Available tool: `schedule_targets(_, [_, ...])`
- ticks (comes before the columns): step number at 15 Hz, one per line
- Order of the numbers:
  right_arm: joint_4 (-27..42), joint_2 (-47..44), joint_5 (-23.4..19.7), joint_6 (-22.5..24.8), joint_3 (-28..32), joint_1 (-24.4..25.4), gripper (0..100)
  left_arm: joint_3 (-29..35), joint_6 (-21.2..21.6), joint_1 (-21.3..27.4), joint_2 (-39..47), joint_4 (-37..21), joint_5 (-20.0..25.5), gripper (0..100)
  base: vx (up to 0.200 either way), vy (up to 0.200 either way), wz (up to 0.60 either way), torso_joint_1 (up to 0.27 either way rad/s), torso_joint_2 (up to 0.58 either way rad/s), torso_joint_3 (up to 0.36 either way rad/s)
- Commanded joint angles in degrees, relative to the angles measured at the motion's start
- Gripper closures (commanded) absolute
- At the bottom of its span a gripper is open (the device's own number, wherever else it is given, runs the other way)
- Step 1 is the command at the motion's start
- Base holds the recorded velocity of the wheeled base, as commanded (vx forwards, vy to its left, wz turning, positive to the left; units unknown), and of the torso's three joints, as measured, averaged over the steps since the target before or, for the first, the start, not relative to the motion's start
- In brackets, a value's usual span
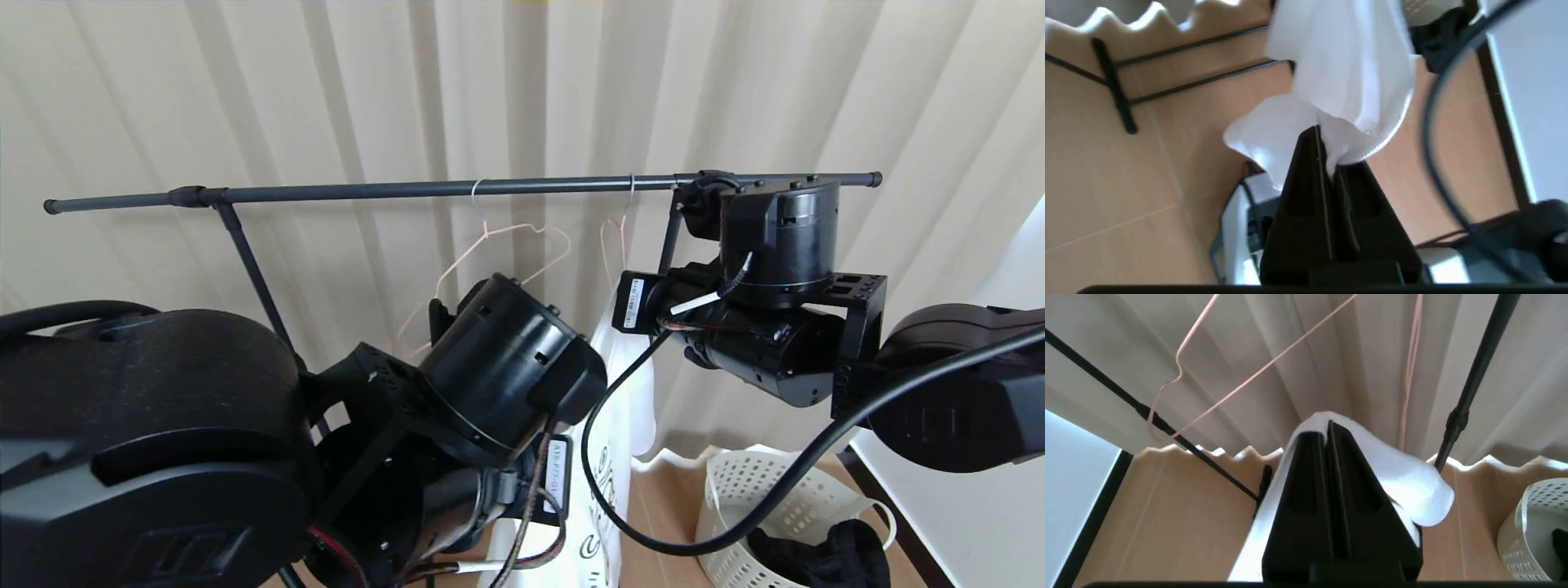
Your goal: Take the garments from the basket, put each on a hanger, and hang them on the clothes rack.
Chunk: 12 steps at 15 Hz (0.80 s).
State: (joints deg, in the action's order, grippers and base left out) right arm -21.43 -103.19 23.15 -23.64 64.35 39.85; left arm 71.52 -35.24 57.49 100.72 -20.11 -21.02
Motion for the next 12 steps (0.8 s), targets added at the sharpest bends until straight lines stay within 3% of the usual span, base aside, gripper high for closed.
schedule_targets(1, [0.0, 0.3, 0.1, 0.0, -0.3, 0.3, 100, 4.6, -2.7, 2.5, 3.5, 0.0, 0.9, 100, 0.0, 0.0, 0.0, 0.0, 0.0, 0.0])
schedule_targets(6, [0.6, 2.2, 0.1, 0.5, -0.5, 0.3, 100, 4.2, -3.3, 1.0, 2.8, -1.0, 0.2, 100, 0.0, 0.0, 0.0, 0.0, 0.0, 0.0])
schedule_targets(8, [1.0, 3.3, 0.2, 0.8, -0.5, -0.9, 100, 3.3, -2.5, -1.8, 1.0, -1.2, -0.6, 100, 0.0, 0.0, 0.0, 0.0, 0.0, 0.0])
schedule_targets(10, [1.0, 4.6, 0.2, 3.2, -1.4, -2.4, 100, 2.0, 1.1, -6.8, -1.7, -1.1, -1.5, 100, 0.0, 0.0, 0.0, 0.0, 0.0, 0.0])
schedule_targets(12, [1.0, 5.1, 0.2, 4.0, -2.0, -2.6, 100, 2.3, 1.8, -8.3, -2.1, -1.1, -1.7, 100, 0.0, 0.0, 0.0, 0.0, 0.0, 0.0])
